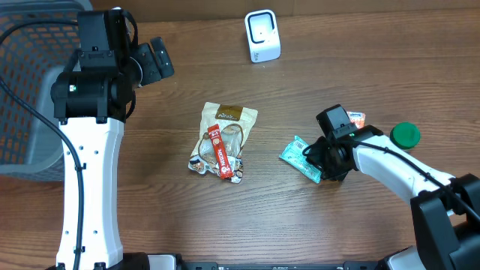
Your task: Scan the item barcode
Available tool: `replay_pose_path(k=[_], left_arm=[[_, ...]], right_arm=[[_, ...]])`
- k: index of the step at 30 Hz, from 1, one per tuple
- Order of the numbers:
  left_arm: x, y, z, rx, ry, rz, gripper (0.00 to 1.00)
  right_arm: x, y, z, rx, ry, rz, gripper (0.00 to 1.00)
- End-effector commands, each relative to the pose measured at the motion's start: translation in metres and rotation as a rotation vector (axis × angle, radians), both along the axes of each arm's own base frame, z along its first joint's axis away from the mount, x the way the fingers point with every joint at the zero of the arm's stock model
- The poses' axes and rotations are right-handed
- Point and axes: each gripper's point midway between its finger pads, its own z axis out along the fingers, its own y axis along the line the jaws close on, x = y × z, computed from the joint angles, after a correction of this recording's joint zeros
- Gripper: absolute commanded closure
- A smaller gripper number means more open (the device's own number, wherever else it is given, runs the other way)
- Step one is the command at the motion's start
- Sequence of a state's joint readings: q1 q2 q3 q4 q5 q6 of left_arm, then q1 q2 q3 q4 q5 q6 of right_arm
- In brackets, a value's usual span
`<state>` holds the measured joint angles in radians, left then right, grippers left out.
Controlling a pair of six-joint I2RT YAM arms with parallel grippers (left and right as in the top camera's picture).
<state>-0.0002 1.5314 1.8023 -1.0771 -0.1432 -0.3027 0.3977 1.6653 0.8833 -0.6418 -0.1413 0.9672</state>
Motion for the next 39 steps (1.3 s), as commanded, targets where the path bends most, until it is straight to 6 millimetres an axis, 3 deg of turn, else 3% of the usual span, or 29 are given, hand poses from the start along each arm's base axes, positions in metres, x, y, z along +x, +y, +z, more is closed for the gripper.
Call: replay_pose_path(k=[1, 2, 9, 16, 20, 23, 33, 39], left_arm=[[-0.002, 0.0, 0.012, 0.014, -0.031, -0.012, 0.0], [-0.002, 0.0, 0.012, 0.014, -0.031, -0.012, 0.0], [-0.002, 0.0, 0.012, 0.014, -0.031, -0.012, 0.0], [-0.002, 0.0, 0.012, 0.014, -0.031, -0.012, 0.0], [-0.002, 0.0, 0.012, 0.014, -0.031, -0.012, 0.0], [-0.002, 0.0, 0.012, 0.014, -0.031, -0.012, 0.0], [-0.002, 0.0, 0.012, 0.014, -0.031, -0.012, 0.0], [-0.002, 0.0, 0.012, 0.014, -0.031, -0.012, 0.0]], right_arm=[[-0.016, -0.012, -0.015, -0.027, 0.044, -0.041, 0.86], [-0.016, -0.013, -0.015, -0.032, 0.042, -0.028, 0.96], [0.007, -0.007, 0.008, -0.02, -0.088, 0.2, 0.96], [0.031, 0.036, 0.071, 0.122, -0.429, 0.64, 0.96], [0.046, 0.04, 0.111, 0.114, -0.603, 0.658, 0.96], [0.055, 0.035, 0.128, 0.072, -0.68, 0.638, 0.96], [0.046, 0.03, 0.121, 0.06, -0.629, 0.641, 0.96], [0.044, 0.029, 0.12, 0.014, -0.655, 0.752, 0.97]])
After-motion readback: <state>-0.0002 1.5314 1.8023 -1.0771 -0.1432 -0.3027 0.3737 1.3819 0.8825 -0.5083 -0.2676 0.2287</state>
